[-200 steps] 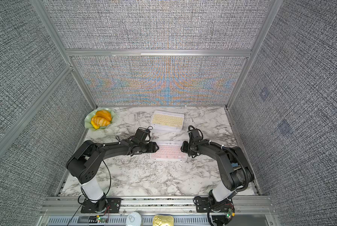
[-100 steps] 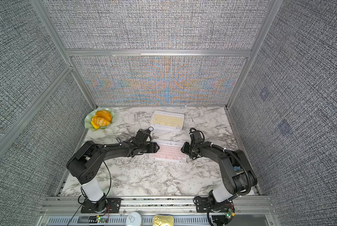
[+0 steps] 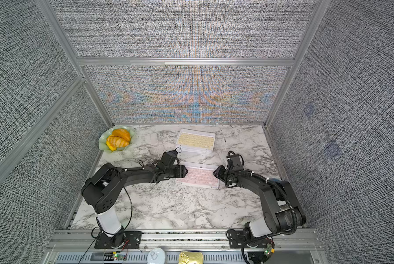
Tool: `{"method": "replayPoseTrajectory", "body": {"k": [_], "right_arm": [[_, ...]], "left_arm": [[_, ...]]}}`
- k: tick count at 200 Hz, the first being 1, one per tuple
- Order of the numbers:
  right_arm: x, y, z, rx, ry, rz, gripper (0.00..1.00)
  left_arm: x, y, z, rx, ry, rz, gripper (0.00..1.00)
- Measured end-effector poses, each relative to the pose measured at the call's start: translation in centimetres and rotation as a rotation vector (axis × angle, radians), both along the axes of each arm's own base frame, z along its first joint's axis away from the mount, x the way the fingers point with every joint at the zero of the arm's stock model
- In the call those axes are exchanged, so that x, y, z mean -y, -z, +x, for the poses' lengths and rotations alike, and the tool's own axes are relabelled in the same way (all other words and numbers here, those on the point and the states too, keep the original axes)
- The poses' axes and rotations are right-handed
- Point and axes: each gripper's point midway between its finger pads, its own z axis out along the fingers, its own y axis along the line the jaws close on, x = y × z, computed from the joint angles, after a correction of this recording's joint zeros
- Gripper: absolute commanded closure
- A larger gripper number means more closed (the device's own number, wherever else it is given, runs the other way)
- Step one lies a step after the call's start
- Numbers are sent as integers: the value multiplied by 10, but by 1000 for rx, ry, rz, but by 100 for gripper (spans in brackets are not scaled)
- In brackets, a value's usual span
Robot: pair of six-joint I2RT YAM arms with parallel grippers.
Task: Stack the numeric keypads
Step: Pick up the numeric keypad from the center of the board.
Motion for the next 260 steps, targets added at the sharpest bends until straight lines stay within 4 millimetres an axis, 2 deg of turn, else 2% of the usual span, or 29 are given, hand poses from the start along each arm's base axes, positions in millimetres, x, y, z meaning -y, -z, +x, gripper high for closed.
{"method": "replayPoseTrajectory", "body": {"k": [51, 183, 260], "right_arm": [[0, -9, 3, 37, 11, 35, 51], [-5, -19, -9, 82, 2, 112, 50], [-8, -43, -3, 187, 9, 169, 50]], "left_arm": [[0, 1, -1, 2, 5, 14, 30], [-1, 4, -1, 39, -2, 35, 30], [-1, 5, 1, 53, -11, 48, 30]]}}
